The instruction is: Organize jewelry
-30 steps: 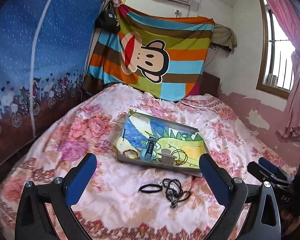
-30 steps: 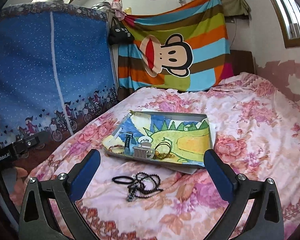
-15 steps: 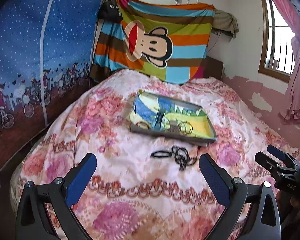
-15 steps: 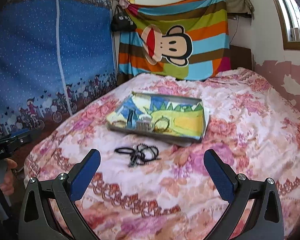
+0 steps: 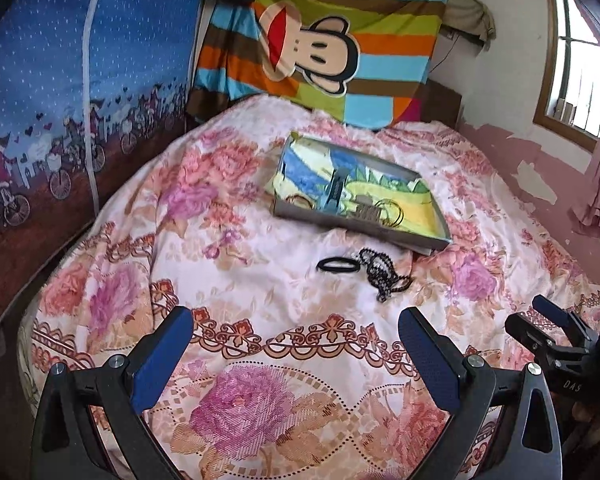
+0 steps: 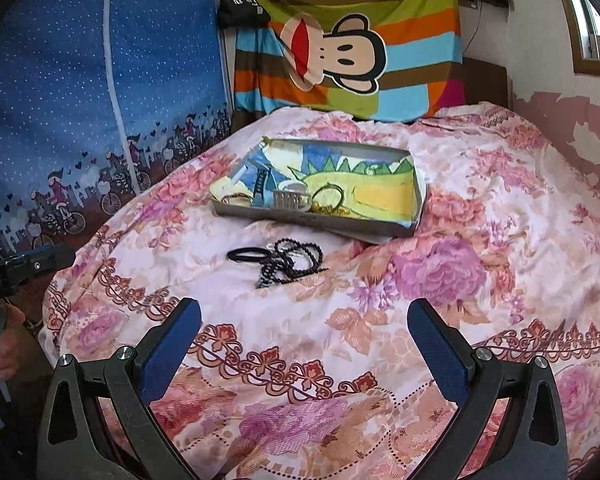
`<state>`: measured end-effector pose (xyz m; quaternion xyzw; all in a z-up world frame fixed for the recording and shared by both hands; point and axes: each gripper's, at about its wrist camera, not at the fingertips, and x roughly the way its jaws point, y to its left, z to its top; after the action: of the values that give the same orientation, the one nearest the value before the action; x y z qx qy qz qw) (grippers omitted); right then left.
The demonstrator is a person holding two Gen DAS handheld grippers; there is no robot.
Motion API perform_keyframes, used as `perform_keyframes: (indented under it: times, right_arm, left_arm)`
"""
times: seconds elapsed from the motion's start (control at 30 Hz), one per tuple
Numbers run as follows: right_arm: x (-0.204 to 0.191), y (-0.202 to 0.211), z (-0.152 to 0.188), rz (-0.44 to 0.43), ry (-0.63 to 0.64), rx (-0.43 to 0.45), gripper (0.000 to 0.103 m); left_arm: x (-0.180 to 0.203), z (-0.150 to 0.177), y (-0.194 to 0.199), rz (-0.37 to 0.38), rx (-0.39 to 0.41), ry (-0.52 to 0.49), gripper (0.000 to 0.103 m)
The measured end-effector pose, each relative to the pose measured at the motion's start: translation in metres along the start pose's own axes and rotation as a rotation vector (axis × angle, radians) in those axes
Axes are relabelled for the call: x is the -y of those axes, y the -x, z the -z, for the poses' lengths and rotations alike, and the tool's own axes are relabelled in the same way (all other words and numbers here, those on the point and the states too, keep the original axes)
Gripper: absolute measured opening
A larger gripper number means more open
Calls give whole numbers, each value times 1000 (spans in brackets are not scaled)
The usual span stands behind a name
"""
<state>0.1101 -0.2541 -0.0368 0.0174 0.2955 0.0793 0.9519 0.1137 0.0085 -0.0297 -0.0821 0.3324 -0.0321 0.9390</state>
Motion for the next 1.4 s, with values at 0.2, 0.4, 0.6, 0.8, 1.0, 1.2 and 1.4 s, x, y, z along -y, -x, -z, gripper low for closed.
perform_keyframes:
  times: [0.2, 0.4, 0.6, 0.8, 1.0, 1.2, 1.4]
  right_arm:
    - [9, -23, 2, 59, 15, 6, 101]
    - [18, -49, -6, 68, 45, -19, 101]
    - [24, -85, -12, -13, 53, -80, 101]
    - [29, -126, -19, -67, 47, -151, 101]
    - [26, -156, -25, -94, 81, -198, 86]
    - [21, -180, -32, -124, 101, -240, 73]
    - [11, -205, -33, -177, 165, -332, 71]
  left_arm:
    - [3, -10, -42, 70, -100, -12, 103]
    - [9, -28, -94, 121, -146, -20, 103]
    - [9, -40, -144, 151, -200, 35, 102]
    - [8, -40, -182, 234, -235, 62, 83]
    - [8, -42, -208, 363, -313, 112, 58]
    - [1, -39, -230, 360, -391, 193, 56]
    - [-4, -38, -245, 358, -418, 286, 54]
